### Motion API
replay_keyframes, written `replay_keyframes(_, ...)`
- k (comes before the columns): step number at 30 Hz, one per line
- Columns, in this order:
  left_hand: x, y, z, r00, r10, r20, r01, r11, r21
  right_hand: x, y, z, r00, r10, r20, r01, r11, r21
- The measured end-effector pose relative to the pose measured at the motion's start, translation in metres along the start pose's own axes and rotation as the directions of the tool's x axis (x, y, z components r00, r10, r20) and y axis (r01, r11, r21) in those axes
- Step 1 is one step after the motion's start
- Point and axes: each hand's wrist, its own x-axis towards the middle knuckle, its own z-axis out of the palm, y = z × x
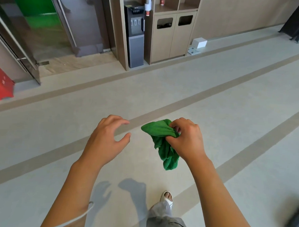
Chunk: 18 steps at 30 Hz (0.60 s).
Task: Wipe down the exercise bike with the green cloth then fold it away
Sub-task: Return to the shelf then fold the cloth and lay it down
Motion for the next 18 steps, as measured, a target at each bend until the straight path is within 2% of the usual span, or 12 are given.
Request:
replay_keyframes(11, 0.174, 0.057, 0.063, 0.999, -0.007, -0.041, 0.009, 0.999, 0.031, 0.172, 0.097, -0.046, 0.999, -0.022, -0.05, 0.027, 0.994, 0.109)
replay_keyframes(18, 0.244, 0.068, 0.095, 0.999, -0.026, 0.022, 0.025, 0.996, 0.081, 0.239, 0.144, -0.041, 1.0, -0.018, -0.002, 0.018, 0.993, 0.119)
